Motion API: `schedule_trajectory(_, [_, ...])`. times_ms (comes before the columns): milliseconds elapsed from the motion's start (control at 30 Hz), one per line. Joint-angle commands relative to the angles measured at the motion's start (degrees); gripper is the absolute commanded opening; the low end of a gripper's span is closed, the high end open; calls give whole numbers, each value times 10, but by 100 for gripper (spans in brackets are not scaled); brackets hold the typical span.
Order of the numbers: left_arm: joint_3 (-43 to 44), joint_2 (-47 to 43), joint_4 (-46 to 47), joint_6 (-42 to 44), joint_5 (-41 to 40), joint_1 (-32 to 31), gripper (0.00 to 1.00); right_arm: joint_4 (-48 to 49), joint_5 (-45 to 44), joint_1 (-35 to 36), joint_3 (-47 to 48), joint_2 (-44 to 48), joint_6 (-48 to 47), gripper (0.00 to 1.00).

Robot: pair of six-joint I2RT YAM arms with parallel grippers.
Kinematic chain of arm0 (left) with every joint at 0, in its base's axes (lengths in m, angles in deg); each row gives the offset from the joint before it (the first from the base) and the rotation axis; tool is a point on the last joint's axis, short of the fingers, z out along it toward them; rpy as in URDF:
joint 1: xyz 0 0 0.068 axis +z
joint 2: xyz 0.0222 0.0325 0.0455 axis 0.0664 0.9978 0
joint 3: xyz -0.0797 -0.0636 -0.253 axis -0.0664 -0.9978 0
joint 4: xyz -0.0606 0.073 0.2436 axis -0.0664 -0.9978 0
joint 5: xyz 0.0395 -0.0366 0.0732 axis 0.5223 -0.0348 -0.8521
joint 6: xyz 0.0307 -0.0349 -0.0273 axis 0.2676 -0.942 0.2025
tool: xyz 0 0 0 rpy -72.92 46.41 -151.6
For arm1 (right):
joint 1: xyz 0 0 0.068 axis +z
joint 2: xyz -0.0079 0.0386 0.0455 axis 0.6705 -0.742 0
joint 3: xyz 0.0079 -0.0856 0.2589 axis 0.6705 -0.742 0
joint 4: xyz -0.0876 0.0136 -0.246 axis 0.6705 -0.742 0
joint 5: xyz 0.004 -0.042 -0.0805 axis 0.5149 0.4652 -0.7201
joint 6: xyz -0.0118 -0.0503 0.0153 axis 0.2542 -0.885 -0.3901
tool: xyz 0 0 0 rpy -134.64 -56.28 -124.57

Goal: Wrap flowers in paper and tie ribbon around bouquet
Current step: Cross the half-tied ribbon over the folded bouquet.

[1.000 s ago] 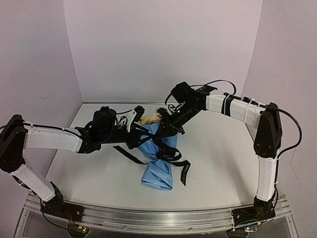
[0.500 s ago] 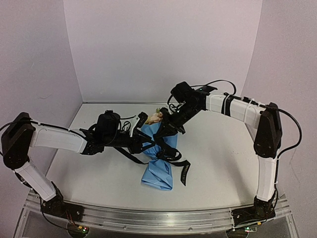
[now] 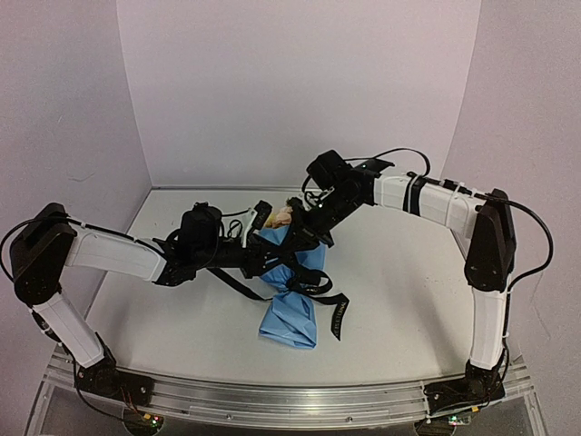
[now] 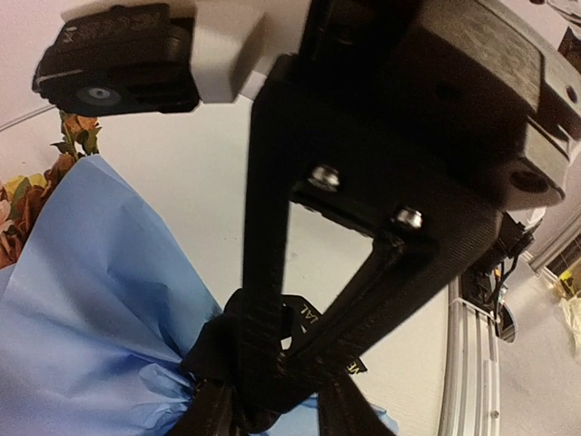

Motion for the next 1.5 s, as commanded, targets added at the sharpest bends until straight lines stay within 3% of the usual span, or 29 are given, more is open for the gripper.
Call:
schedule_trajectory(0, [14,7,21,-8,7,2,15,12,-11,4,-1,7,-1,0])
schedule_trajectory(100, [10,-3,-17,-8,-6,2,0,13,-33,4,-33,33,-28,2])
schedule_trajectory(167, [-9,-21,-33,-13,-35,2,0,11,-56,4,-62,64,-56,15])
schedule_trajectory(267, [-35,-60,-64,-24,-89,2,0,12,-84,4,-121,110,-115,26])
schedule_trajectory(367, [-54,-86,-94,-39,-132,2,0,34,-114,4,-195,160,-170,34])
schedule_trajectory(467, [-64,-103,-123,-60,-173,2,0,119,-140,4,-295,204,-212,38])
schedule_trajectory(633, [-75,-113,-130,-77,-188,2,0,306,-165,12,-431,225,-295,37])
schedule_trajectory(900, [-54,-102,-141,-74,-196,5,0,451,-181,34,-458,155,-402,36])
schedule_trajectory(967, [-51,-100,-144,-75,-193,7,0,460,-193,39,-452,141,-441,36])
schedule_trajectory(1233, [-40,-97,-159,-83,-190,23,0,466,-192,47,-452,125,-452,29])
schedule_trajectory(1467, [-34,-99,-166,-88,-175,32,0,465,-203,52,-453,113,-442,16])
